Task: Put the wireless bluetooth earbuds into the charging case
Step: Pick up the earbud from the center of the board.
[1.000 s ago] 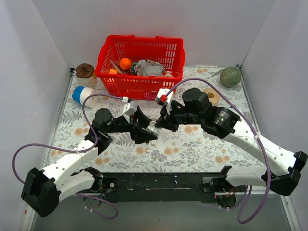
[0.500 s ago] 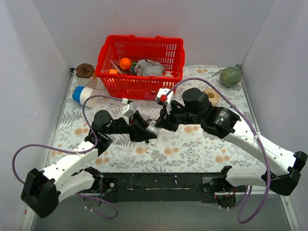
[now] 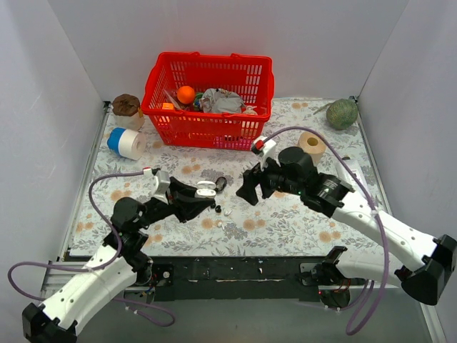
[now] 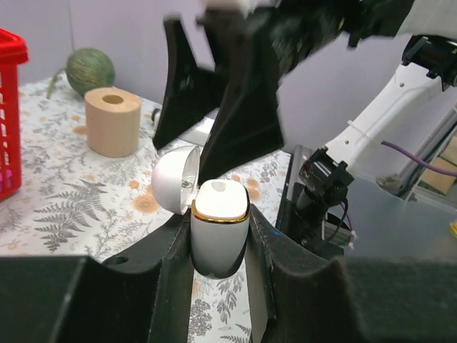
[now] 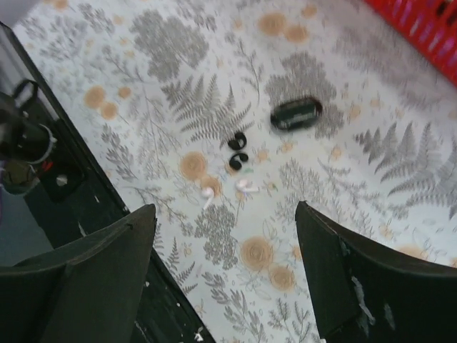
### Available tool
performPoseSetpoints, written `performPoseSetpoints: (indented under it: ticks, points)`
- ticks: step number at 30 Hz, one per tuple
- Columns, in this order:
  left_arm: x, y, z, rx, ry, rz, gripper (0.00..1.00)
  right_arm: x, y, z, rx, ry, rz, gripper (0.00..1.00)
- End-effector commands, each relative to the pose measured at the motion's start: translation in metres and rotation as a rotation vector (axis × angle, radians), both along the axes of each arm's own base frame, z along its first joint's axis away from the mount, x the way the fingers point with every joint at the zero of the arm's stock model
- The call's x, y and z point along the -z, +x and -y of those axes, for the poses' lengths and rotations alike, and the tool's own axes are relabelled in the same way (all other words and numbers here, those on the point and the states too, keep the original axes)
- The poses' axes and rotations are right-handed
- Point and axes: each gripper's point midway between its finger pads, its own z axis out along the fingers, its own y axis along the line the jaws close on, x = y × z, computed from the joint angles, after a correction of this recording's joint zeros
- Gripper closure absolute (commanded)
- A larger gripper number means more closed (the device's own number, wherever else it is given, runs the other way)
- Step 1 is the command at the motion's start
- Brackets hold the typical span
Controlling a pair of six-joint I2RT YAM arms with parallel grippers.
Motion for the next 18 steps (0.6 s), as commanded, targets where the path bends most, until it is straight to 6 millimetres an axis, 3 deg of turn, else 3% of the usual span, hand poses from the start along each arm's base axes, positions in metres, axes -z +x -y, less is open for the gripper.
performPoseSetpoints:
  ticks: [1,2,3,7,11,14,18]
  points:
    - [0.004,0.007,-0.018,-0.126,-0.028,-0.016,1.0,0.071,0.011,0.004,0.118,-0.094,-0.129,0.18]
    - [0.005,0.003,-0.021,-0.126,-0.034,-0.018,1.0,0.082,0.014,0.002,0.117,-0.101,-0.124,0.23]
    - [0.005,0.002,-0.023,-0.133,-0.04,-0.022,1.0,0.106,0.01,0.007,0.124,-0.15,-0.132,0.25]
    - [-0.005,-0.003,-0.028,-0.146,-0.059,-0.013,1.0,0.137,0.005,0.003,0.097,-0.259,-0.128,0.34]
    - [-0.008,-0.004,-0.031,-0.158,-0.057,-0.012,1.0,0.162,-0.006,-0.012,0.004,-0.373,-0.114,0.54]
    - [-0.014,-0.006,-0.035,-0.172,-0.066,0.001,1.0,0.17,-0.024,-0.029,-0.087,-0.388,-0.11,0.51]
    - [-0.02,-0.007,-0.041,-0.2,-0.081,0.017,1.0,0.179,-0.03,-0.043,-0.096,-0.375,-0.144,0.47]
